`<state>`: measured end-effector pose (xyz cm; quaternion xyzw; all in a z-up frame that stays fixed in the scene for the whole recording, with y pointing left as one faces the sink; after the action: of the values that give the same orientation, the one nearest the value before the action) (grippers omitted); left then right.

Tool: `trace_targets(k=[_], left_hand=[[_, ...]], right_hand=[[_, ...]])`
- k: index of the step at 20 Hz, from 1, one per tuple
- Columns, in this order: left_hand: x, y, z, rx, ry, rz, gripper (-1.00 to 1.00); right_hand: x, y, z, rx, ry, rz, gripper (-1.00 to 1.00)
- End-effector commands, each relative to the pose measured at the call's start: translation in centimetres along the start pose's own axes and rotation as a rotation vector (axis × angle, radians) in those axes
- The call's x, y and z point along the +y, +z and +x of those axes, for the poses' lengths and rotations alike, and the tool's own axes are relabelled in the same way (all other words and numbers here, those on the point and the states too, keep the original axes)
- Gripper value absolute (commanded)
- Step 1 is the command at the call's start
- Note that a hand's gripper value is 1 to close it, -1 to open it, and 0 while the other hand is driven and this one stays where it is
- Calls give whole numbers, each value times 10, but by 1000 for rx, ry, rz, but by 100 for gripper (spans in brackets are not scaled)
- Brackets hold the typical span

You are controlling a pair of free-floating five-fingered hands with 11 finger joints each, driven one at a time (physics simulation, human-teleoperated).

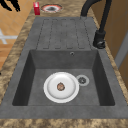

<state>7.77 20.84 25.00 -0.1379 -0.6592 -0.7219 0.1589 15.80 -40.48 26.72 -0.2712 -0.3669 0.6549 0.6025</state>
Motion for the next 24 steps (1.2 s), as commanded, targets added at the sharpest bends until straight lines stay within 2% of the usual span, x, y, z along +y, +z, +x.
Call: trace_targets(k=[1,4,7,10,13,19,24], left_hand=[[0,0,0,0,0,0,0],[0,0,0,0,0,0,0],[0,0,0,0,0,0,0],[0,0,0,0,0,0,0],[0,0,0,0,0,0,0],[0,0,0,0,0,0,0],[0,0,0,0,0,0,0]], right_hand=[[12,17,3,-75,-98,-16,-100],[16,27,3,-142,-136,-26,-100],[19,28,-8,-193,-154,-36,-100],[19,28,-6,-202,-132,-20,-100],[20,27,3,-172,-102,-15,-100],[24,33,1,-182,-114,-24,-100],[26,33,20,-169,-102,-17,-100]])
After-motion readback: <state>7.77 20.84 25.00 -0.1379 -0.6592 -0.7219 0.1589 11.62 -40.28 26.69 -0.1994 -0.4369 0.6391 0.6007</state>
